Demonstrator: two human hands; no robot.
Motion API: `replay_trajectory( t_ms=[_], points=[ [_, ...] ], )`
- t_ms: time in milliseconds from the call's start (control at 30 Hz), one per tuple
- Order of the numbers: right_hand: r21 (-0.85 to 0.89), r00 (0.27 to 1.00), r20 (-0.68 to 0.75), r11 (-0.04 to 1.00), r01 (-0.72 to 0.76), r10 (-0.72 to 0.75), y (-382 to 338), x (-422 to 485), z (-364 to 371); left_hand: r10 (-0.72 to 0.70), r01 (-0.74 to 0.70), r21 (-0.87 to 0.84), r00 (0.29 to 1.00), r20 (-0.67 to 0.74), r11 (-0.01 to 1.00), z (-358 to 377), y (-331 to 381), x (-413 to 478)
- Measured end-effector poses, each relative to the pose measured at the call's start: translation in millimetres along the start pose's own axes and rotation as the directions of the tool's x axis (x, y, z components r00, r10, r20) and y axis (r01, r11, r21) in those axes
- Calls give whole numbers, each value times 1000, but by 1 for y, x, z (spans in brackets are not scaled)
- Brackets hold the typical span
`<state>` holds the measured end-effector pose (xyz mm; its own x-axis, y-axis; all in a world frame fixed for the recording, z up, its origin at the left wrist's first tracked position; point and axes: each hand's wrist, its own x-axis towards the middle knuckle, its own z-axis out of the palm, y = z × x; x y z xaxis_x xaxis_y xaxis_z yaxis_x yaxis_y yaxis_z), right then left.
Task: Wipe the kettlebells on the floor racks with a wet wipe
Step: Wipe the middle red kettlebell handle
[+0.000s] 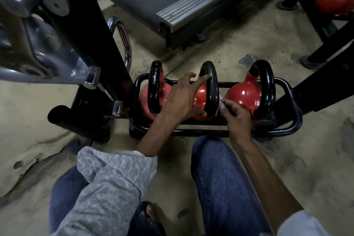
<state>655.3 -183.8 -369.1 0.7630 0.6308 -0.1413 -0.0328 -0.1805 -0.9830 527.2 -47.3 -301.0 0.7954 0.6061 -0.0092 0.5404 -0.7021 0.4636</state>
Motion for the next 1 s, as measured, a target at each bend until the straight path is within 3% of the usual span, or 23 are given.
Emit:
replay_trajectory(
  t_ms=[200,367,500,633,767,1000],
  points=[
    [-210,935,332,976,-54,123,-34,33,-1,-7,7,-2,1000,-16,1000,-2,3,0],
    [-393,855,484,919,21,187,-58,42,-5,-6,6,6,1000,-4,1000,-3,3,0],
    [-393,844,490,919,-9,218,-63,40,-4,-9,9,6,1000,-8,1000,-3,4,-2],
    [-280,796,485,926,-252,363,-70,53,0,-14,14,9,1000,-11,1000,-3,3,-1],
    [-213,782,425,890,-404,457,-79,76,5,-10,10,17,1000,-12,1000,-1,3,-1],
    [-357,788,411,876,-324,459,-73,74,1,-12,12,-4,999,-48,1000,2,2,0]
  ],
)
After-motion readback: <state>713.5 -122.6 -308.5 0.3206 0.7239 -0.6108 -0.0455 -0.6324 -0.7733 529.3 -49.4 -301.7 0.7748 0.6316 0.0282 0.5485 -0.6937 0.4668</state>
